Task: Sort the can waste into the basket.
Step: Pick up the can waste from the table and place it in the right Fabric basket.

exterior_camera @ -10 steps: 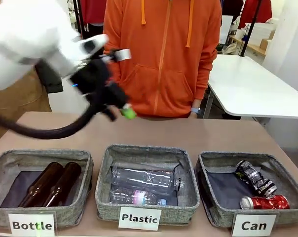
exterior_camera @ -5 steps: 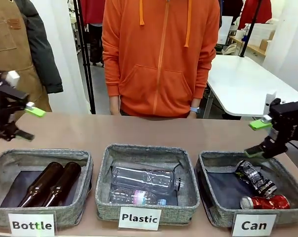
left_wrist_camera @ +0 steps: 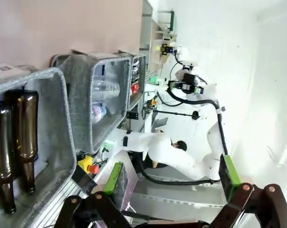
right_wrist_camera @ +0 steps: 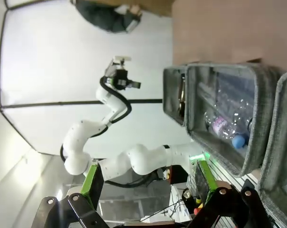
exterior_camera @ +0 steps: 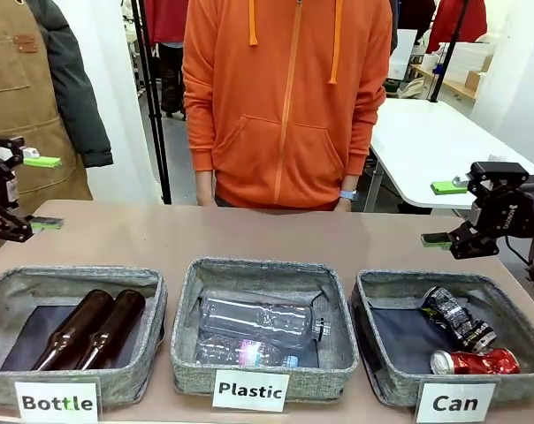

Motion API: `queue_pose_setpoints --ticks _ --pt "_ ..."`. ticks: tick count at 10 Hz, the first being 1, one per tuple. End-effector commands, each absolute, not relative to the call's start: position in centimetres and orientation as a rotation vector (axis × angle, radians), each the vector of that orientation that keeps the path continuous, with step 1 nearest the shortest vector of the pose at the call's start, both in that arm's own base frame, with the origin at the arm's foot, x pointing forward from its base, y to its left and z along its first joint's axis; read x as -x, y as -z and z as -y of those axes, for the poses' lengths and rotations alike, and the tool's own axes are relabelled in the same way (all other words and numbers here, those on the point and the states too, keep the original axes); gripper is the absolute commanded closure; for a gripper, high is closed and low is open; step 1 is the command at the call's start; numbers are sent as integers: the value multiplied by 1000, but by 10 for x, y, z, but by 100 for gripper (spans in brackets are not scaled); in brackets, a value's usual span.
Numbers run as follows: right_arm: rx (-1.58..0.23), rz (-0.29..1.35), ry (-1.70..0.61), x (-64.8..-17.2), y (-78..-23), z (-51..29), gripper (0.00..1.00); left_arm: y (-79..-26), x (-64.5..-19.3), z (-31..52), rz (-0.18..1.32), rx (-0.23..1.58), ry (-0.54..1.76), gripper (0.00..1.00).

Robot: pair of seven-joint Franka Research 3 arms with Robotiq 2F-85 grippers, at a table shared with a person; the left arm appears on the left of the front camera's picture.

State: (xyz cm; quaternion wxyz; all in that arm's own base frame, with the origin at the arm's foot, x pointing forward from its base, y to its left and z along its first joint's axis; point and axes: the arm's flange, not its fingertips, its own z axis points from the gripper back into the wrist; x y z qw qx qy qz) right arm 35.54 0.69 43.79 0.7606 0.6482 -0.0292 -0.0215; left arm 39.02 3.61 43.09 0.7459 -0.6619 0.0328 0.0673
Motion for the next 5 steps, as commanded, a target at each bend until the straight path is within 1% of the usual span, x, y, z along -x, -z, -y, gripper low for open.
queue_pose_setpoints --ticks 1,5 --pt "-1406 44 15 -352 -438 -9 0 -434 -382 -39 -85 1395 -111 0" --pt "-1406 44 15 -352 -438 -9 0 -434 -382 -39 -85 1395 -111 0"
